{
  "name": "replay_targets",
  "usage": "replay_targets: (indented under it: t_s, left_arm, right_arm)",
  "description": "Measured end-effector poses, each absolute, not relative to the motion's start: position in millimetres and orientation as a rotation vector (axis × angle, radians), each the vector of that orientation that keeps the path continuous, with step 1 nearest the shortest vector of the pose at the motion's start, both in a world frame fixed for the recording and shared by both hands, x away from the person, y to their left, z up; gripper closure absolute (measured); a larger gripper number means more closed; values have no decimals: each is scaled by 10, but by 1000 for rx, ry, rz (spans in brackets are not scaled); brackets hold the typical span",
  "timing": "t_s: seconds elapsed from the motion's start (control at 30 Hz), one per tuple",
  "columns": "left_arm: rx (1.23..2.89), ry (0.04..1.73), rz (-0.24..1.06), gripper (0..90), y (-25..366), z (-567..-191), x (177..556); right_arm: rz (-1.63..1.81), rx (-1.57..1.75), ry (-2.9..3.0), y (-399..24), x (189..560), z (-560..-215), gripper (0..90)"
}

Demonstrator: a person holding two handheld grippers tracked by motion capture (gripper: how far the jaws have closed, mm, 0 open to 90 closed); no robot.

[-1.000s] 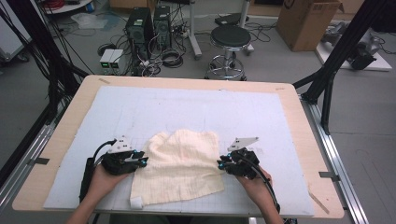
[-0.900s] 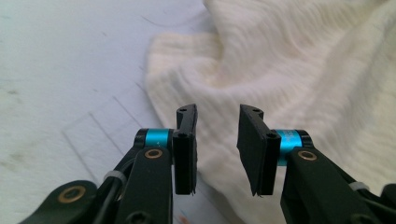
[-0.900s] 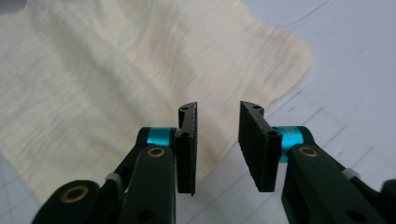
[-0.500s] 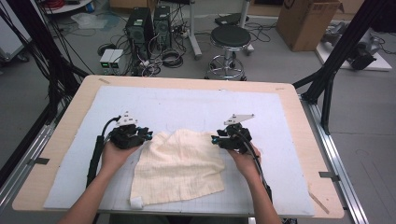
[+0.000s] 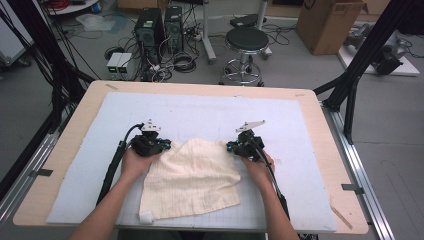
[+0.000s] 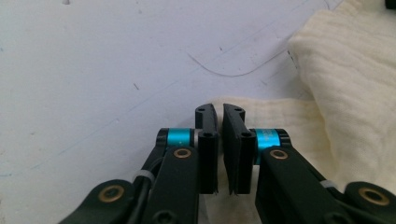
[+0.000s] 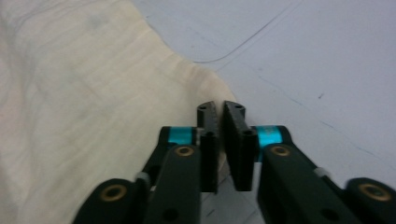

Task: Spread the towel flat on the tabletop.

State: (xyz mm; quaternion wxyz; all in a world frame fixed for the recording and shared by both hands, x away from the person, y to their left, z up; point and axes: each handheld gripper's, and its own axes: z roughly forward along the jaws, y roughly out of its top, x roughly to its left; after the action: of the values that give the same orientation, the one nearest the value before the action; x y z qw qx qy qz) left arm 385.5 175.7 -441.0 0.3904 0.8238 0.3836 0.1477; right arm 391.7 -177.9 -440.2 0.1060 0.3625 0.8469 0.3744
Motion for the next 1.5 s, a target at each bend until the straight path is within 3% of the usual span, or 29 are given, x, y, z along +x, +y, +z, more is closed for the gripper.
replay_targets:
  t_s: [0.43, 0.8, 0.87, 0.9, 1.03, 1.23, 1.5]
  left_arm:
    - [1906, 1107, 479, 869, 2007, -4292, 3964]
    - [1875, 1168, 524, 870, 1971, -4223, 4293]
    - [1849, 1195, 534, 843, 1967, -4217, 4361]
    - [1841, 1212, 530, 764, 1972, -4215, 4381]
    - [1866, 1202, 489, 677, 2041, -4220, 4369]
    - [1890, 1125, 449, 664, 2074, -4149, 4188]
    - [1911, 1000, 413, 633, 2082, -4079, 3746]
  right_arm:
    - [1080, 1138, 2347, -1956, 3955, -4152, 871]
    - [1062, 1181, 2255, -1950, 4190, -4074, 868]
    - [1060, 1191, 2235, -1957, 4276, -4054, 818]
    - [1045, 1210, 2206, -1958, 4304, -4043, 741]
    - [1079, 1230, 2236, -2005, 4294, -4054, 695]
    - [1114, 1211, 2337, -1988, 4147, -4039, 636]
    - [1226, 1060, 2363, -1981, 3621, -3982, 564]
